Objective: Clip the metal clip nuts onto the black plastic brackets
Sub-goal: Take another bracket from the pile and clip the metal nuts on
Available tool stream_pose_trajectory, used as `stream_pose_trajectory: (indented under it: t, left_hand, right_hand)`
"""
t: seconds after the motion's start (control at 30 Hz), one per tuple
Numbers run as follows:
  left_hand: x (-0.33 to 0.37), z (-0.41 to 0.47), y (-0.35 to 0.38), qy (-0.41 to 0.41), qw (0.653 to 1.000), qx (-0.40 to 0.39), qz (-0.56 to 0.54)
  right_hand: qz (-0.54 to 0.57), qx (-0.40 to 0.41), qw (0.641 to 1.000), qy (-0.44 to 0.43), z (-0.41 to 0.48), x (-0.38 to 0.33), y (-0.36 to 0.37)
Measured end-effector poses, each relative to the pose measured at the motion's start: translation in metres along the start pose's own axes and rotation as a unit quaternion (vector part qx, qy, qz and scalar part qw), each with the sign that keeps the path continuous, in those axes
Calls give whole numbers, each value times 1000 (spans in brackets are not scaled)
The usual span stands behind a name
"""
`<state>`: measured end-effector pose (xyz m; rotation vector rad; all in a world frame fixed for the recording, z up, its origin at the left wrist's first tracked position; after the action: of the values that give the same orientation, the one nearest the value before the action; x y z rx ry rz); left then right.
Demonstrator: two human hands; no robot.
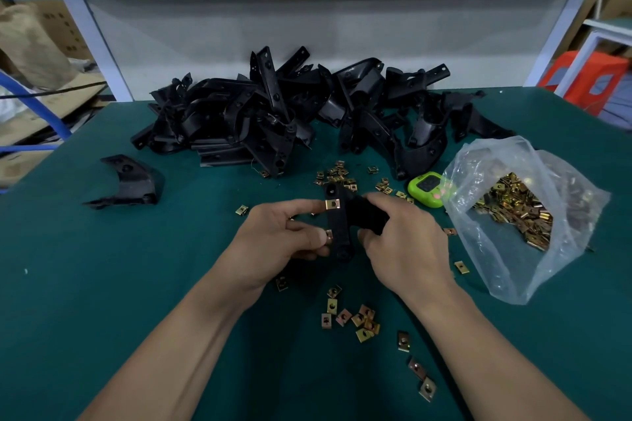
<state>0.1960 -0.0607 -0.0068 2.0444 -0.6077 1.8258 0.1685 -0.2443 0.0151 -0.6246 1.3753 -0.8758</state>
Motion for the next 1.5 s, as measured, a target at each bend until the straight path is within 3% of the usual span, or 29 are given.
stream_pose_trajectory:
  t: [0.17, 0.43, 0.77, 0.9, 1.5]
  left_hand:
    - [-1, 1, 3, -12, 999, -24, 41]
    - [0, 0, -4, -14, 996, 27, 84]
    - [7, 0, -5, 6, 996, 56, 69]
    - [9, 0, -5, 4, 996, 33, 83]
    - [8, 2, 12, 43, 997, 48, 37]
  right_hand:
    - [-14, 16, 1000, -19, -4, -3, 1]
    - [-52, 26, 998, -16, -2, -5, 2]
    - [-24, 16, 1000, 1, 1, -1, 6]
    - [0, 10, 1000, -3, 1, -2, 8]
    - [-23, 28, 999, 7, 1, -2, 8]
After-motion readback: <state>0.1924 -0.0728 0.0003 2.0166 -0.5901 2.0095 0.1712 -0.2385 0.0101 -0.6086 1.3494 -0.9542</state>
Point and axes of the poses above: each hand's wrist, its own z-axis towards the middle knuckle, its own y-axis out of the palm, x = y × z, the point moved 9 cm from there along z, towards the middle knuckle, and after that the axes turned 11 degrees about -x, right-handed, at the moved point
